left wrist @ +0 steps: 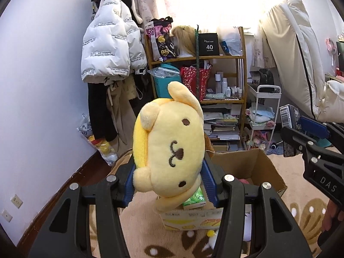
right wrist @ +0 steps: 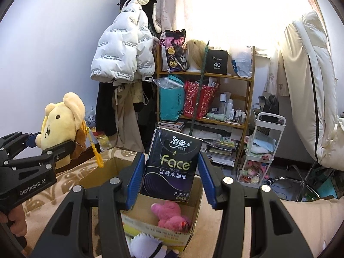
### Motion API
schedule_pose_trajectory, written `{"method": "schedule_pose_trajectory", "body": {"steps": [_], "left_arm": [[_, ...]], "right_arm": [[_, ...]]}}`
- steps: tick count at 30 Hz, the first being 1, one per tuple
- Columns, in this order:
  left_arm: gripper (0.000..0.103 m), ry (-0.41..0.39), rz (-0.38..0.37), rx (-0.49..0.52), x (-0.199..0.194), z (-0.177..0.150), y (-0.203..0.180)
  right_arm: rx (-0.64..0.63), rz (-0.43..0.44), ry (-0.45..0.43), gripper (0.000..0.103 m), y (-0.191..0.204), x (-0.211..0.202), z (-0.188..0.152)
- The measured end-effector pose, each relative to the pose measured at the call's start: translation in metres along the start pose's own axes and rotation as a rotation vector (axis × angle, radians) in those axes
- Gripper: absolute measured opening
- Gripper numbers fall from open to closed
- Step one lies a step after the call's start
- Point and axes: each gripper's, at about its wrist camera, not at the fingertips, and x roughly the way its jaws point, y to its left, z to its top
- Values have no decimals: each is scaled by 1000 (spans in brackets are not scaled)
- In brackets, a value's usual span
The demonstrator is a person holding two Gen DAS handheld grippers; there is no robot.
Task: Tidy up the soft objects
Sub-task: 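Carry the yellow dog over the box with the left tool while the right tool carries the black pack there, then open the left tool dropping the yellow dog in the box while the right tool drops the black pack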
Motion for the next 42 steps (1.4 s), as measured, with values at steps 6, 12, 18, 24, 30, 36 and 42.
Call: {"method": "schedule_pose_trajectory", "body": {"steps": [6, 12, 18, 24, 30, 36, 42], "left_arm": [[53, -1, 7, 1, 17, -9, 1], [53, 27, -7, -23, 32, -14, 6], [53, 67, -35, -47, 47, -16, 12], [53, 107, -68, -59, 60, -20, 10], [54, 124, -123, -27, 65, -27, 1], [57, 163, -120, -13, 73, -33, -3], [62, 211, -151, -48, 82, -37, 0]], "right_arm": [[50, 3, 28, 53, -4, 14, -11], [105, 41, 76, 53, -11, 30, -23], [110, 40, 106, 53, -14, 44, -29], [117, 43, 135, 54, -16, 54, -37], [123, 58, 138, 54, -15, 53, -45], [134, 75, 161, 54, -17, 59, -53], [134, 74, 164, 54, -17, 60, -56]]}}
